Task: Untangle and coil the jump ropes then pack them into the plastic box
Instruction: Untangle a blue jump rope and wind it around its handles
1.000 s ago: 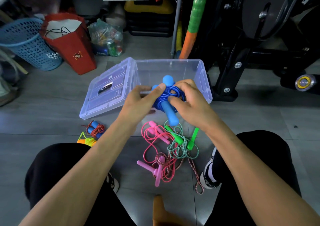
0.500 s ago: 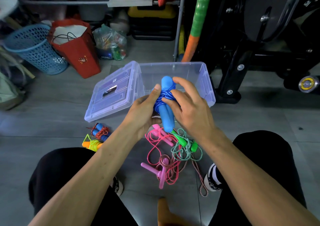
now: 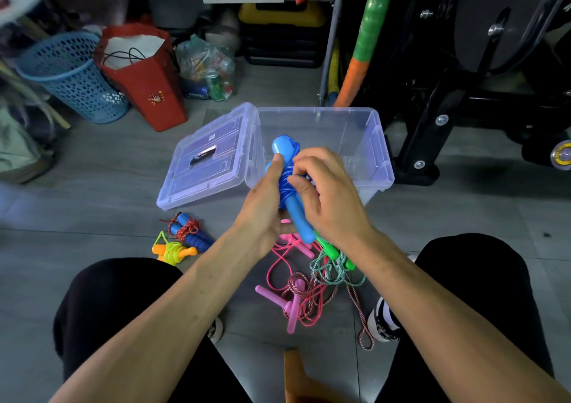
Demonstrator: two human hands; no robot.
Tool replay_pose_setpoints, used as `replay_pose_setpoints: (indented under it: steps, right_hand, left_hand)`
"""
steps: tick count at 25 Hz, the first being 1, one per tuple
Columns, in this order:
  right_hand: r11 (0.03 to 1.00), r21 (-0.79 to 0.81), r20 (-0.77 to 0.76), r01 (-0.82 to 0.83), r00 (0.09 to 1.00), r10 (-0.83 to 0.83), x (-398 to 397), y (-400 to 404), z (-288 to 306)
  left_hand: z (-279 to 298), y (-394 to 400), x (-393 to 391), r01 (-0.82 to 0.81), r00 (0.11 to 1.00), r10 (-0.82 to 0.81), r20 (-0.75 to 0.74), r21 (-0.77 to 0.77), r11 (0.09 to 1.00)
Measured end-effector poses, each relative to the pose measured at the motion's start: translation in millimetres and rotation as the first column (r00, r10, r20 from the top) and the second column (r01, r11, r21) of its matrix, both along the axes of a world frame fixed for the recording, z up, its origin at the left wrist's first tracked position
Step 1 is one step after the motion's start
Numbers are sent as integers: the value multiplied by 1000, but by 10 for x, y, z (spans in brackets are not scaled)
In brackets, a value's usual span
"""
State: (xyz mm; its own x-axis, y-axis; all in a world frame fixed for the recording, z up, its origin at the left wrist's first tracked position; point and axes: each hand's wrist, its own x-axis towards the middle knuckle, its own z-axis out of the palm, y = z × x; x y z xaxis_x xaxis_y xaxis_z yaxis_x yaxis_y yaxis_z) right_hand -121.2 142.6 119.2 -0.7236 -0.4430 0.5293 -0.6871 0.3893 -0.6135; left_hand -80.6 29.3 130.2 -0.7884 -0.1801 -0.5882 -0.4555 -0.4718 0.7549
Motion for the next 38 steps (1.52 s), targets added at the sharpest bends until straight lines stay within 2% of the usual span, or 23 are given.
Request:
replay_pose_setpoints:
  steps: [3, 6, 9, 11, 14, 16, 17, 18, 19, 20, 22, 24, 26, 30, 34, 36, 38]
  right_hand:
    - [998, 58, 299, 7, 954, -24, 16, -25, 53]
    - [995, 23, 623, -102, 780, 66, 34, 23, 160]
    - [983, -115, 699, -140, 691, 180, 44, 52, 191]
    - [973, -216, 735, -86, 642, 220, 3, 46, 139]
    - [917, -392, 791, 75, 536, 294, -113, 49, 92]
    - [857, -500, 784, 121, 485, 389, -156, 88, 102]
    - [843, -526, 774, 114, 476, 418, -159, 101, 110]
    - [849, -520, 770, 92, 482, 419, -144, 100, 109]
    - [873, -484, 772, 64, 501, 391, -122, 93, 105]
    - [903, -427, 780, 38, 521, 347, -107, 83, 107]
    - [951, -309, 799, 6, 545, 256, -78, 77, 123]
    - [982, -188, 805, -9, 572, 160, -19, 58, 119]
    - [996, -89, 781, -27, 619, 87, 77, 18, 92]
    - [997, -60, 732, -49, 677, 77, 200, -74, 34]
    - [992, -9, 605, -122, 789, 102, 221, -46, 64]
    - [987, -3, 592, -159, 795, 130, 205, -15, 69]
    - [990, -54, 638, -130, 758, 134, 108, 21, 63]
  left_hand:
    - [-136, -66, -51, -210, 977, 211, -18, -219, 953]
    - [-186, -180, -84, -227, 974, 198, -110, -423, 878]
    - [-214, -236, -121, -194, 980, 186, -66, -472, 860]
    - [-221, -231, -137, -147, 989, 132, -64, -395, 907]
    - [-232, -275, -108, 48, 980, -73, -183, -133, 990]
    - [-219, -271, -65, 136, 954, -125, -272, 19, 991]
    - [-220, -248, -49, 125, 954, -117, -275, 10, 992]
    - [-235, -220, -35, 77, 966, -94, -240, -81, 994]
    - [-245, -206, -31, 30, 981, -76, -177, -247, 969]
    - [-280, -214, -47, 28, 992, -79, -101, -432, 902]
    - [-324, -241, -47, 131, 990, -128, 57, -706, 696]
    - [-362, -282, -36, 160, 984, -151, 94, -840, 518]
    - [-379, -290, -32, 168, 981, -168, 97, -856, 489]
    - [-424, -309, -91, 166, 986, -102, 132, -829, 535]
    - [-536, -384, -187, 184, 979, -30, 204, -800, 571]
    - [-565, -425, -224, 222, 969, -41, 244, -783, 581]
    - [-595, -443, -229, 238, 968, -76, 238, -782, 576]
